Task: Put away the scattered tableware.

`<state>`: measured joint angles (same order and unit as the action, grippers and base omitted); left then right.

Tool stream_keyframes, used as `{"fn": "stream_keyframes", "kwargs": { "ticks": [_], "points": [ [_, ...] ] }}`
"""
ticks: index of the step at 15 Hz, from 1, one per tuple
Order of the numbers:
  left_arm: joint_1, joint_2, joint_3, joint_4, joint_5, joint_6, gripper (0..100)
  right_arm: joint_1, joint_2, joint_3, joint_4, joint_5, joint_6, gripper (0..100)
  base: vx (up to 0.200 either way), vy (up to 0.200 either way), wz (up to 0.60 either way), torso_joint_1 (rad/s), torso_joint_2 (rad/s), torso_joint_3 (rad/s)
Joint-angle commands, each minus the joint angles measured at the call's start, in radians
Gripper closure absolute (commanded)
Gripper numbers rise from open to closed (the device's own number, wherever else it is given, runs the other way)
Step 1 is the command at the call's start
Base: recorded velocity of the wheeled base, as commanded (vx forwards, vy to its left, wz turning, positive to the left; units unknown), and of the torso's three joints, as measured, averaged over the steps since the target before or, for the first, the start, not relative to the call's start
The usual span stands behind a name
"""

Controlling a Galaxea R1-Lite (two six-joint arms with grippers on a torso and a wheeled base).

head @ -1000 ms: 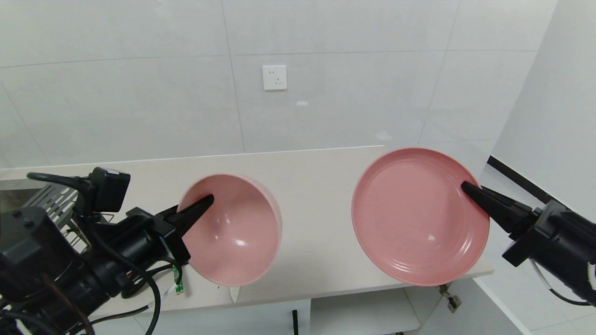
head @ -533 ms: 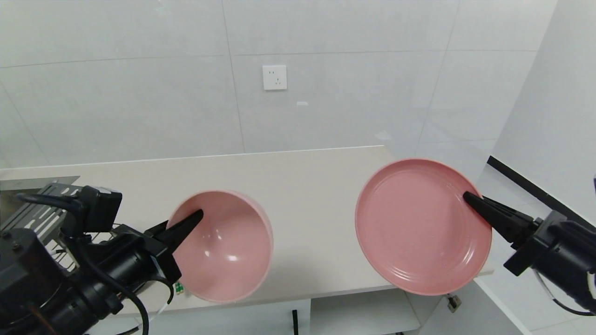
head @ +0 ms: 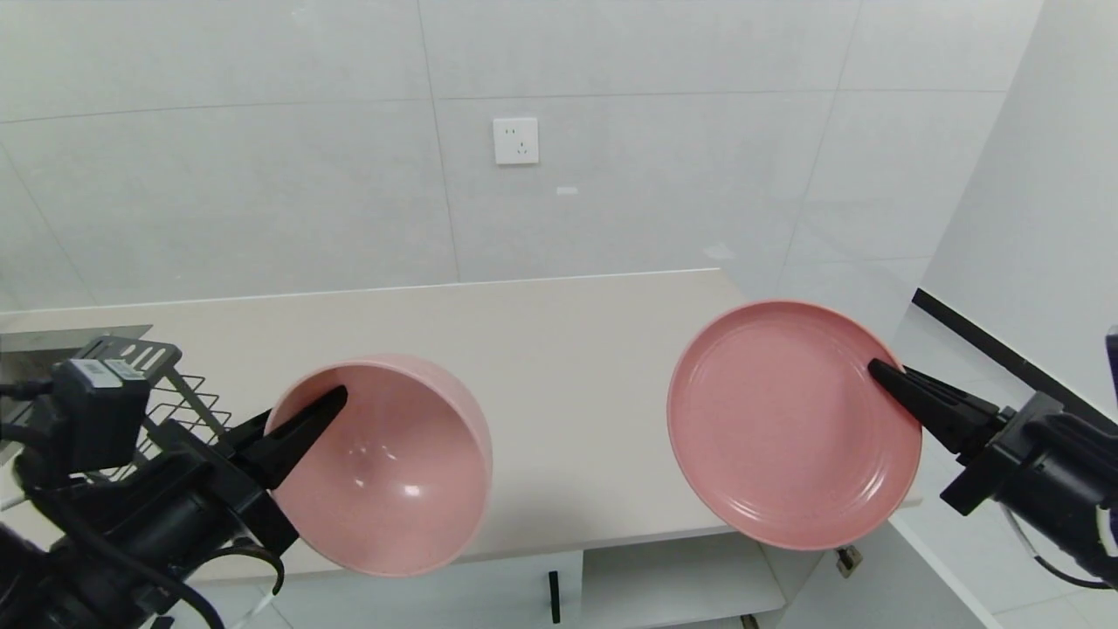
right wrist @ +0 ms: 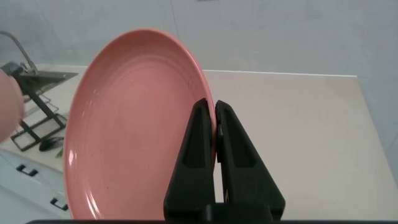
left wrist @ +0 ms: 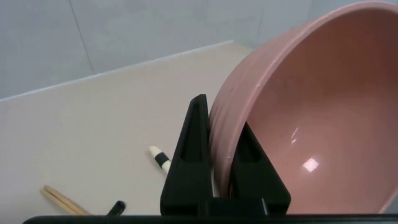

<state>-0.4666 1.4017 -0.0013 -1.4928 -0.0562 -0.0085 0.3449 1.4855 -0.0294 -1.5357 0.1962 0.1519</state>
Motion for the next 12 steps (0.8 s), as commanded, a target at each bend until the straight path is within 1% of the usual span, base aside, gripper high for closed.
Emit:
{"fn": "stream_keyframes", "kwargs": {
  "ticks": [1,4,9,12],
  "points": [
    [-0.001,-0.032,0.001,-0.007,-0.001,0.001,100,0.0,0.002,0.006,-0.001,0.0,-0.014,100,-0.2,0.0,0.0,0.002,0.01,0.002],
    [-0.001,-0.009,0.001,0.003,0.001,-0.004,100,-0.001,0.002,0.006,-0.001,0.0,-0.018,100,-0.2,0.0,0.0,-0.01,0.0,0.004],
    [0.006,0.005,0.001,0.0,0.001,-0.005,100,0.002,0.001,0.009,-0.003,0.0,-0.02,100,0.0,0.0,0.0,-0.005,0.01,0.008],
    [0.006,0.005,0.001,-0.001,0.001,-0.005,100,0.0,-0.004,0.026,-0.011,-0.001,-0.02,100,0.0,0.0,0.0,-0.152,0.33,0.158]
  ]
}}
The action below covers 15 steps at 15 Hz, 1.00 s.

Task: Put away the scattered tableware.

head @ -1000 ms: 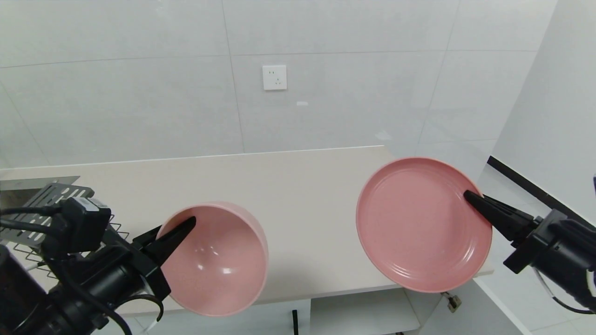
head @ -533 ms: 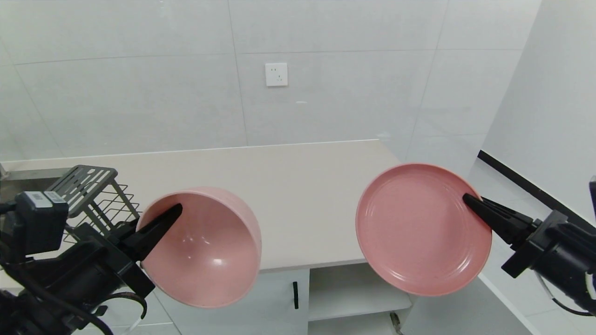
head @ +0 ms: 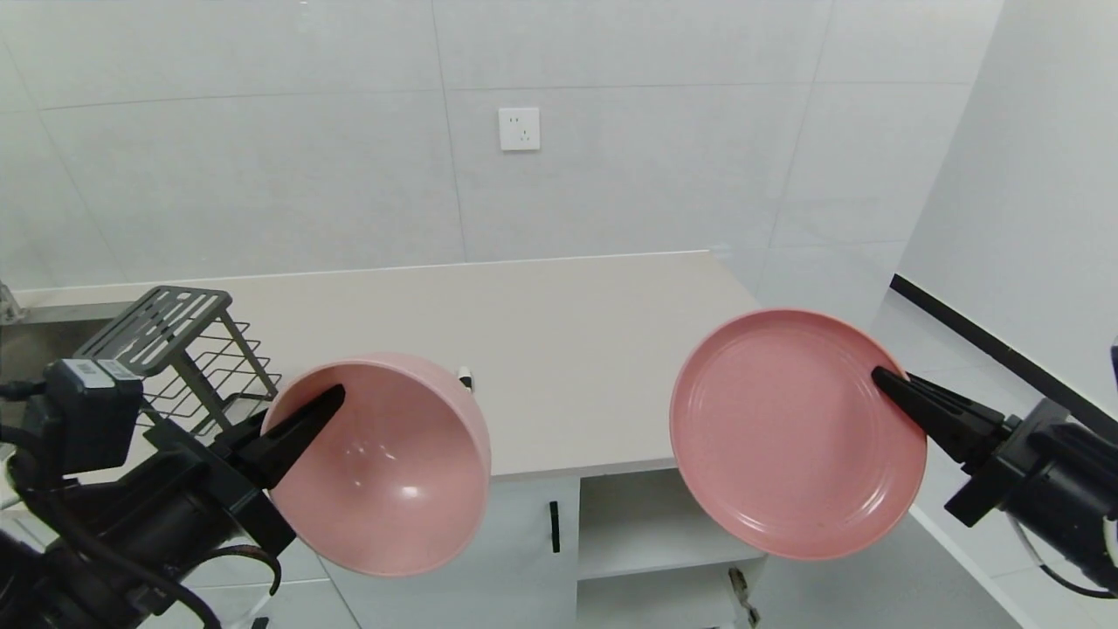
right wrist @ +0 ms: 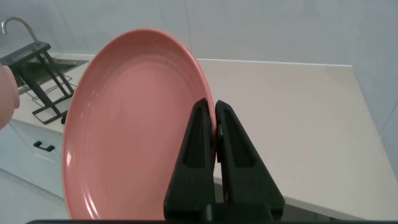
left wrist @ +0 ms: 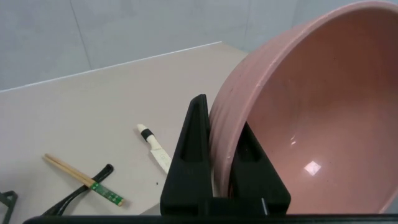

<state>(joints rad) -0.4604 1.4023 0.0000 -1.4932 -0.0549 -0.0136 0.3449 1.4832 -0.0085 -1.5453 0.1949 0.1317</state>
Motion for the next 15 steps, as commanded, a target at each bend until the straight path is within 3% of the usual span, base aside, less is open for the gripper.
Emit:
{"fn": "stream_keyframes", "kwargs": {
  "ticks": [1,8,15],
  "points": [
    [0.0,0.001,0.0,-0.001,0.0,0.0,100,0.002,-0.004,0.007,-0.002,0.0,0.0,100,0.0,0.0,0.0,-0.193,0.38,0.212],
    [-0.007,0.027,0.0,0.005,0.0,-0.032,100,0.008,0.003,0.007,0.004,0.0,-0.001,100,0.0,0.0,0.0,-0.253,0.5,0.248],
    [-0.037,0.032,0.0,0.064,0.0,-0.031,100,0.006,0.009,0.007,0.007,0.0,-0.001,100,0.0,0.0,0.0,-0.27,0.53,0.26]
  ]
}}
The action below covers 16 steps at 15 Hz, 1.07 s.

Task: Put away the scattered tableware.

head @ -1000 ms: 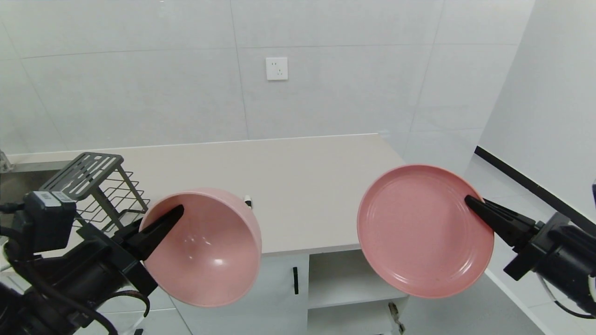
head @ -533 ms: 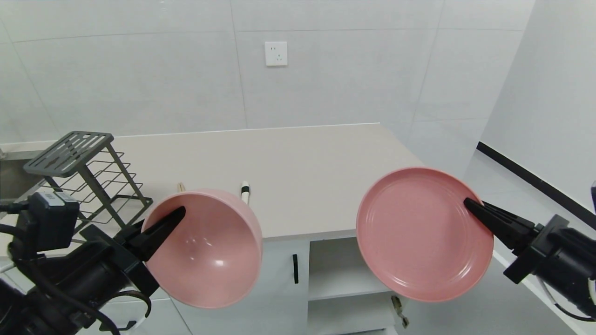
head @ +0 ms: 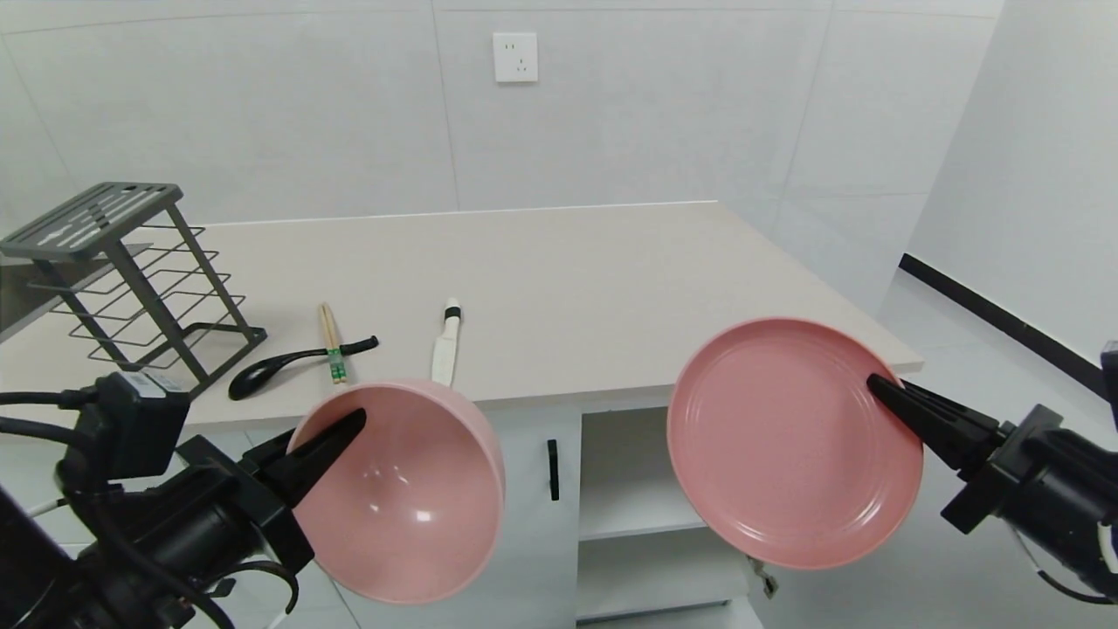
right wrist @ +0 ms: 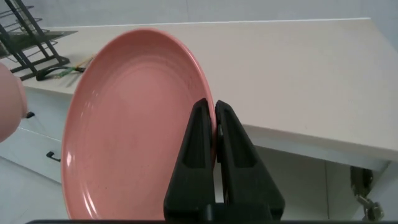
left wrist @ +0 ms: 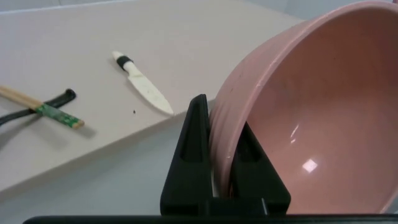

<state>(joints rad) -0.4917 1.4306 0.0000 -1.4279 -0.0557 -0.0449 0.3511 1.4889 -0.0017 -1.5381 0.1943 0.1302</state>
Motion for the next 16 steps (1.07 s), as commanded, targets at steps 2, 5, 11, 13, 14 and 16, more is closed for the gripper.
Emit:
{"fn": "stream_keyframes", "kwargs": {
  "ticks": [2,5,11,13,14,16],
  "points": [
    [-0.007,0.004,0.0,0.018,-0.001,0.0,100,0.0,0.004,0.0,0.0,0.001,0.0,100,0.0,0.0,0.0,-0.256,0.51,0.244],
    [-0.007,0.004,0.0,0.032,-0.001,0.0,100,0.0,0.008,0.0,0.0,0.001,0.0,100,0.0,0.0,0.0,-0.255,0.49,0.237],
    [-0.007,0.002,0.0,0.06,-0.001,0.0,100,0.0,0.013,0.0,0.003,0.001,0.0,100,0.0,0.0,0.0,-0.251,0.48,0.214],
    [-0.007,0.001,0.0,0.06,-0.001,-0.001,100,-0.001,0.011,0.0,0.03,0.001,0.0,100,0.0,0.0,0.0,-0.242,0.38,0.139],
    [-0.007,0.001,0.0,0.06,-0.001,-0.001,100,-0.001,0.011,0.0,0.035,0.001,0.0,100,0.0,0.0,0.0,-0.266,0.32,0.119],
    [-0.005,0.002,0.0,0.061,-0.001,-0.001,100,-0.011,0.011,0.002,0.046,0.001,0.0,100,0.0,0.0,0.0,-0.254,0.32,0.117]
  ]
}}
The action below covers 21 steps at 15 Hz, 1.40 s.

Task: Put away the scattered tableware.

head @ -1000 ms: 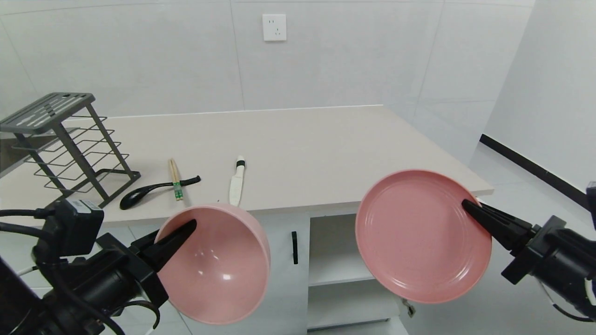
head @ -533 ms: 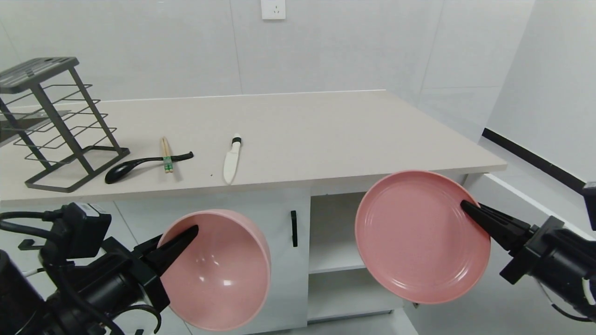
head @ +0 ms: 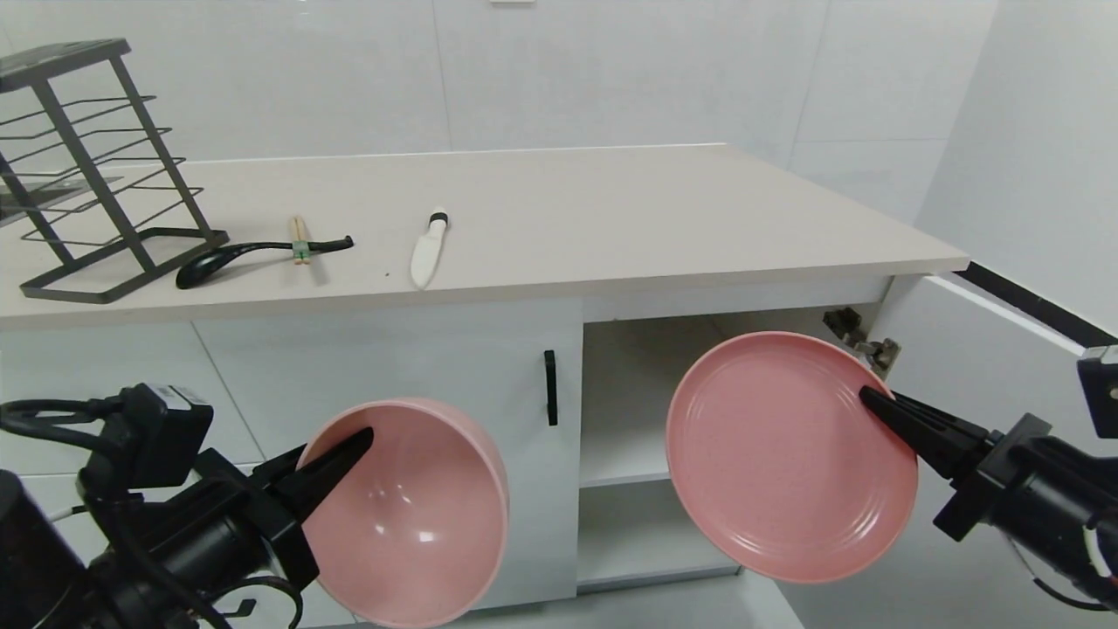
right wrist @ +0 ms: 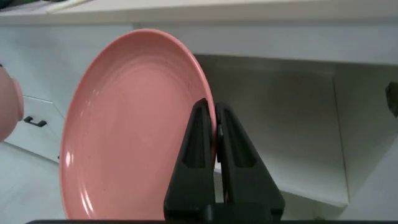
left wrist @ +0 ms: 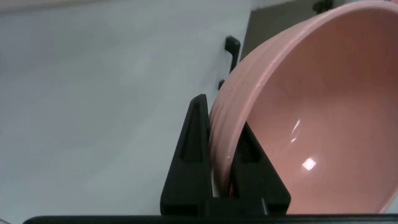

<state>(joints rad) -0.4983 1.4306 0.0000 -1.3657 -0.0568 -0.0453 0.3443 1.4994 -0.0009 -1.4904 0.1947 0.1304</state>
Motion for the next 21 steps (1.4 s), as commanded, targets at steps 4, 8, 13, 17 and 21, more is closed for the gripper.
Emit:
{"fn": "stream_keyframes", "kwargs": {
  "ticks": [4,8,13,17,21],
  "points": [
    [0.0,0.002,0.0,0.027,0.0,-0.001,100,-0.031,0.016,0.001,0.079,0.0,0.0,100,0.0,0.0,0.0,-0.156,0.29,0.116],
    [0.0,0.004,0.0,0.065,0.0,-0.001,100,-0.053,0.16,-0.001,0.056,0.0,0.001,100,0.0,0.0,0.0,-0.01,0.15,0.036],
    [0.001,-0.004,0.0,0.091,0.0,0.004,100,-0.016,0.394,-0.03,-0.08,0.0,0.001,100,0.0,0.0,0.0,0.0,0.0,0.0],
    [-0.037,-0.065,0.0,0.251,0.0,0.056,100,0.012,0.47,-0.025,-0.08,0.0,0.001,100,0.15,0.0,0.0,-0.001,0.0,0.027],
    [-0.06,-0.134,0.0,0.246,-0.001,0.064,100,0.01,0.55,-0.091,-0.08,0.0,0.001,100,0.0,0.0,0.0,0.0,0.0,0.0]
  ]
}}
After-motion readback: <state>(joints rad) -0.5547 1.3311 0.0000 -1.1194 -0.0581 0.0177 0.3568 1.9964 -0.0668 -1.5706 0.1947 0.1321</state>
